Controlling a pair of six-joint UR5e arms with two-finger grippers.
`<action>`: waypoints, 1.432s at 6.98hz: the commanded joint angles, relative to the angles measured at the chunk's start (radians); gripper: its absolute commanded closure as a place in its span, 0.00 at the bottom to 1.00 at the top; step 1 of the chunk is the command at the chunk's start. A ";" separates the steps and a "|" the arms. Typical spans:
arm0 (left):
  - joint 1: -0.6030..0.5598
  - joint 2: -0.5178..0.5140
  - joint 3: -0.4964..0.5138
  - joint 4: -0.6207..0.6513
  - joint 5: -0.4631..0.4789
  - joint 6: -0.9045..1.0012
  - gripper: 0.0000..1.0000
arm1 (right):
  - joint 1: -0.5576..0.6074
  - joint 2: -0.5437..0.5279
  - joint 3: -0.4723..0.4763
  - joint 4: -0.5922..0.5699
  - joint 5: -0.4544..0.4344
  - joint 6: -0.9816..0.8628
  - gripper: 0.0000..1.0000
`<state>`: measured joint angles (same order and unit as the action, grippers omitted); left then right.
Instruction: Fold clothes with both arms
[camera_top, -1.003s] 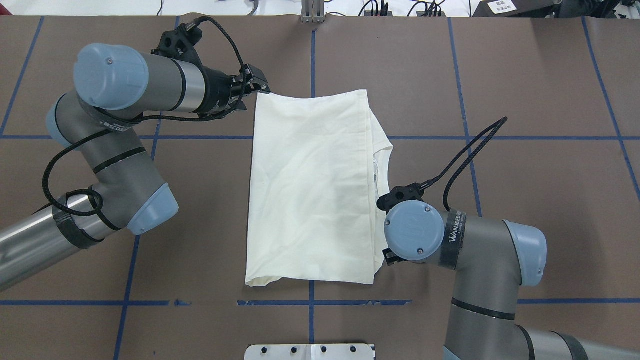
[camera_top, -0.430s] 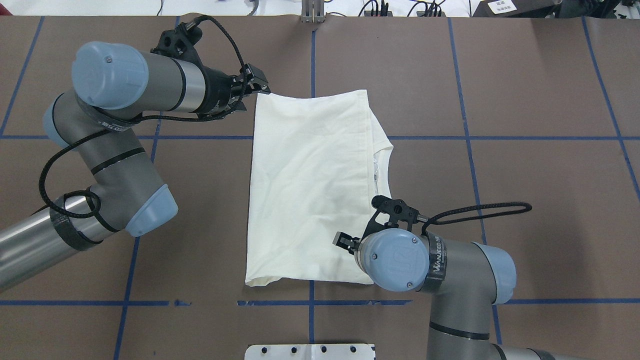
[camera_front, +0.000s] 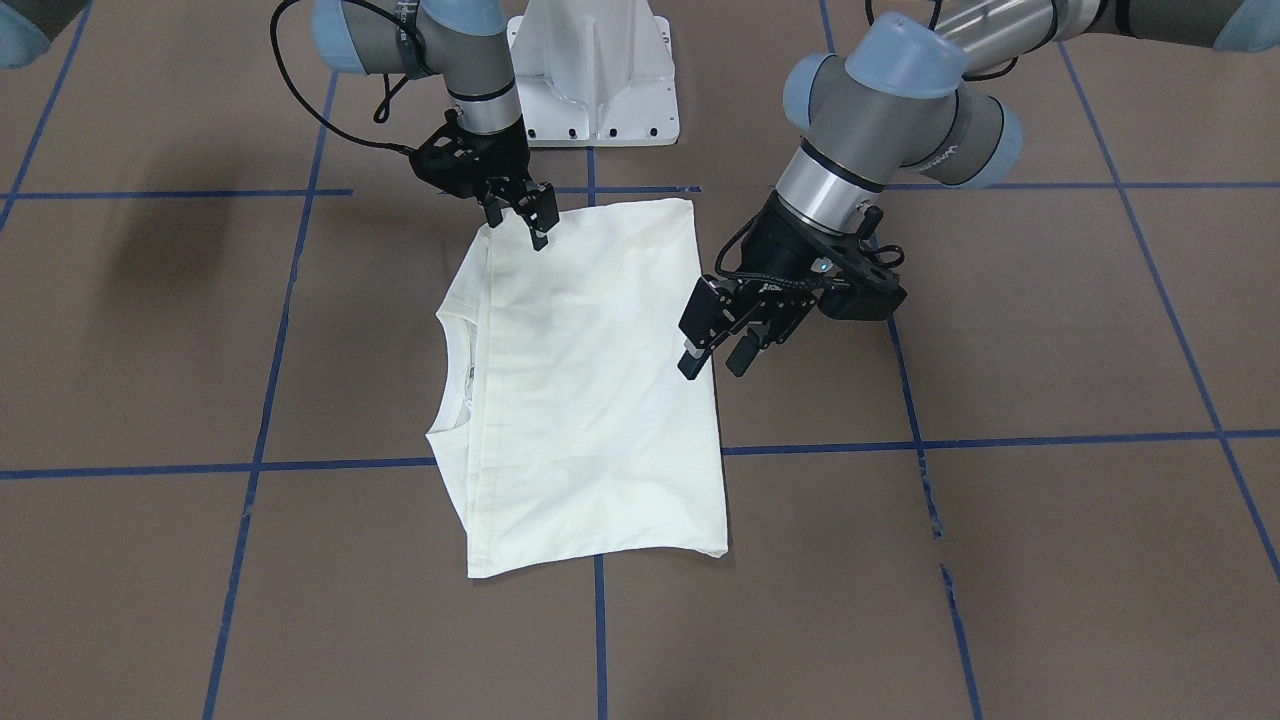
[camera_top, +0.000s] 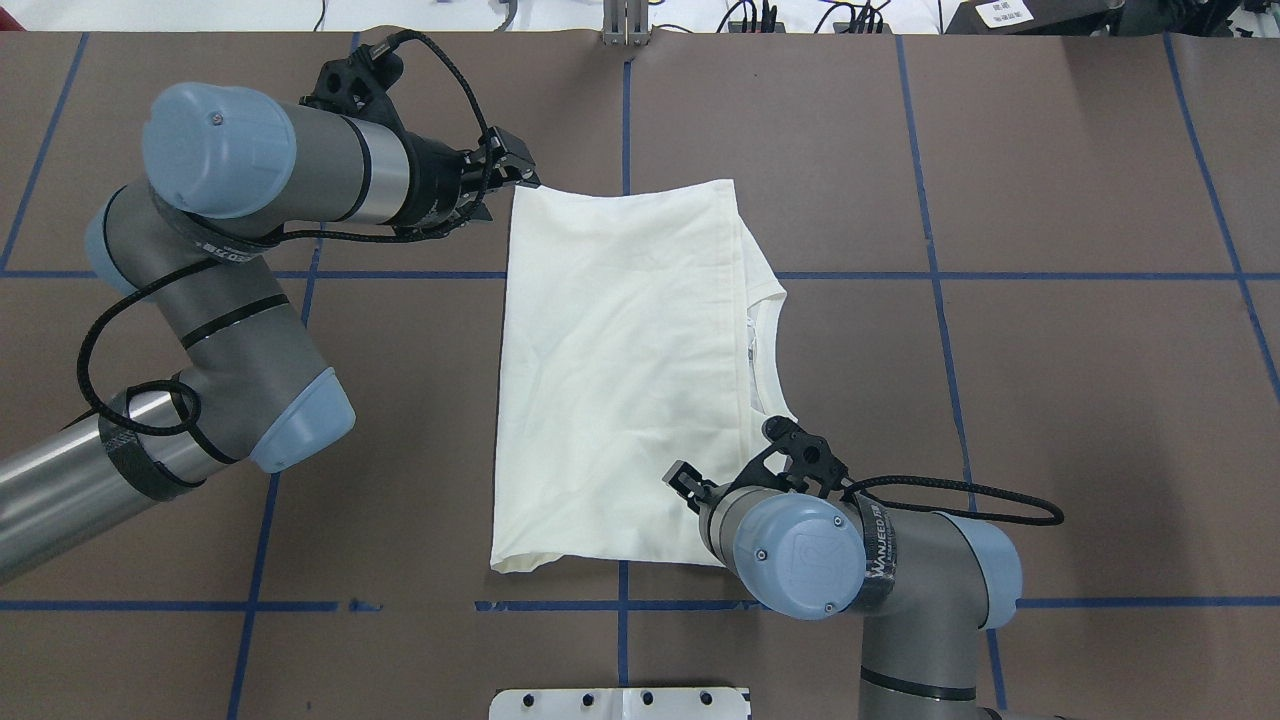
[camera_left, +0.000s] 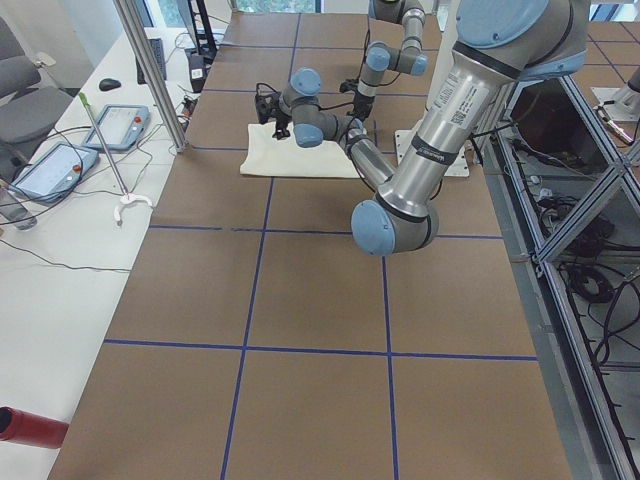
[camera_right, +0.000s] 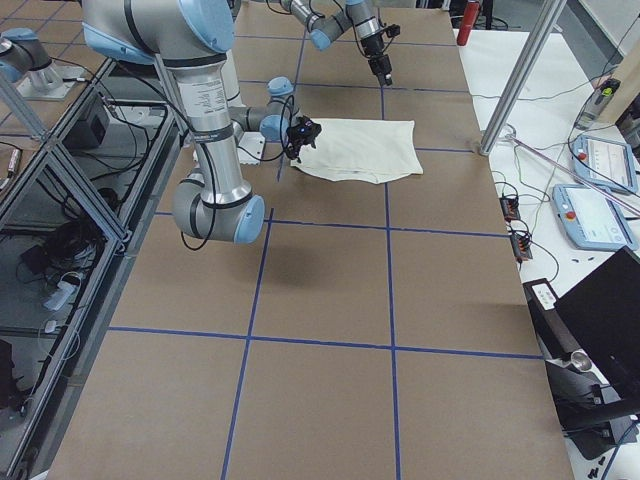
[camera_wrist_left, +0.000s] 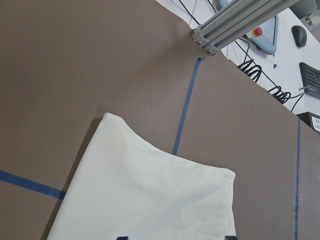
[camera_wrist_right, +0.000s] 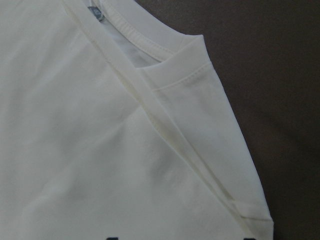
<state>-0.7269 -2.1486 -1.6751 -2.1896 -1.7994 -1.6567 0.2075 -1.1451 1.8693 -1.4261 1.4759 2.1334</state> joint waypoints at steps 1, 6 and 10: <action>0.001 -0.001 0.000 0.004 0.000 0.000 0.29 | 0.000 -0.028 0.014 -0.004 -0.002 0.011 0.13; 0.000 -0.001 0.000 0.004 0.000 -0.002 0.29 | -0.022 -0.077 0.057 -0.007 -0.002 0.017 0.15; 0.000 -0.001 0.000 0.004 0.000 -0.002 0.29 | -0.028 -0.070 0.048 -0.005 0.003 0.023 0.61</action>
<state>-0.7271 -2.1491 -1.6751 -2.1859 -1.7993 -1.6582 0.1797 -1.2168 1.9124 -1.4319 1.4751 2.1565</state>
